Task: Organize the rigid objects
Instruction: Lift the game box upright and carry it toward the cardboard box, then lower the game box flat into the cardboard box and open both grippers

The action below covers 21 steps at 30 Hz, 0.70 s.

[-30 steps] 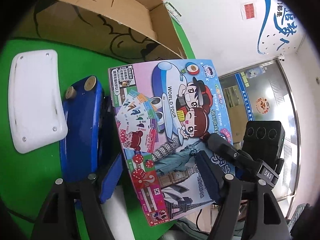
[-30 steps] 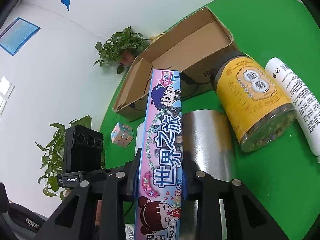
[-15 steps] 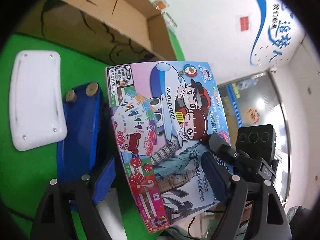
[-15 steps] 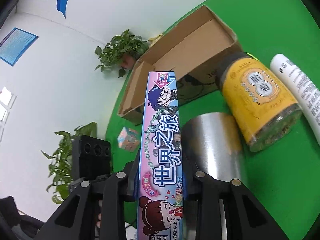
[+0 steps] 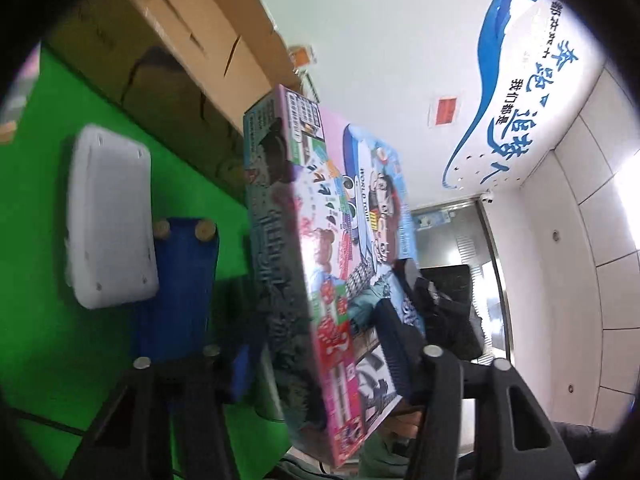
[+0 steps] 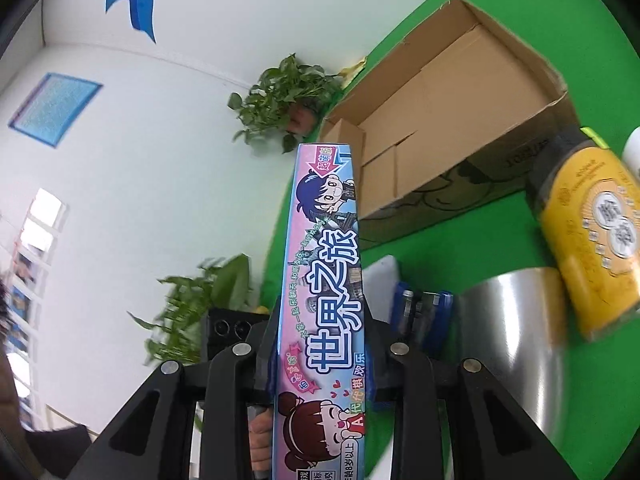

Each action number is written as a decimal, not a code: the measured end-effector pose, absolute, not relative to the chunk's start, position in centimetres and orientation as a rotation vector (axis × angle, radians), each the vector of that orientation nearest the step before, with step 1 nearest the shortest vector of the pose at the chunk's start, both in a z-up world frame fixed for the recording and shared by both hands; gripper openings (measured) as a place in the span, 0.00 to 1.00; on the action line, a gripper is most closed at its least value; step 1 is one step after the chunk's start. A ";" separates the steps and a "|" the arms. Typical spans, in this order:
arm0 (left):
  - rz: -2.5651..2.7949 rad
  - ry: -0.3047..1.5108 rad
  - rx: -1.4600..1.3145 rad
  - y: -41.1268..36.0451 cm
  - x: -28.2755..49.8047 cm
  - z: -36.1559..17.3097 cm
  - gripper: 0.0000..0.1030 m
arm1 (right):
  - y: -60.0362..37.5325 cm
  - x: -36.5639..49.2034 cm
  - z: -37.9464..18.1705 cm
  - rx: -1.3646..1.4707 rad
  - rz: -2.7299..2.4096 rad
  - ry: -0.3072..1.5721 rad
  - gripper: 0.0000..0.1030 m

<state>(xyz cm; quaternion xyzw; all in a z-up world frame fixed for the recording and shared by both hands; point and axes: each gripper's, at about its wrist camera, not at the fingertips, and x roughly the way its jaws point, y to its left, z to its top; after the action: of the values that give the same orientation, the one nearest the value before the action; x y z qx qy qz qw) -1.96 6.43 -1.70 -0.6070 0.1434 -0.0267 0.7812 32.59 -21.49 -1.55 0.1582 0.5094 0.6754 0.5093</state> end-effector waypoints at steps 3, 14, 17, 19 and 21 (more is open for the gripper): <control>-0.027 0.294 -1.302 7.5 -2.8 -0.4 0.46 | -20.0 32.7 -1.2 0.407 1.669 1.237 0.27; 0.104 0.334 -1.229 16.6 -0.7 5.6 0.43 | -6.4 34.1 1.3 0.525 1.765 1.275 0.28; 0.125 0.360 -1.226 19.6 0.7 6.0 0.41 | -2.5 35.7 1.5 0.541 1.762 1.287 0.30; 0.129 0.371 -1.233 21.0 1.2 5.7 0.39 | -0.2 36.9 1.2 0.550 1.753 1.301 0.31; 0.134 0.380 -1.246 22.5 1.6 5.1 0.36 | 1.4 37.2 1.1 0.547 1.738 1.325 0.34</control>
<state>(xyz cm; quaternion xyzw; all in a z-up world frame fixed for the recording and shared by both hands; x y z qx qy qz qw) 1.64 22.54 5.11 -0.5794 0.1765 0.0622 0.7933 37.23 1.43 1.07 0.2192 0.5309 0.6966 0.4300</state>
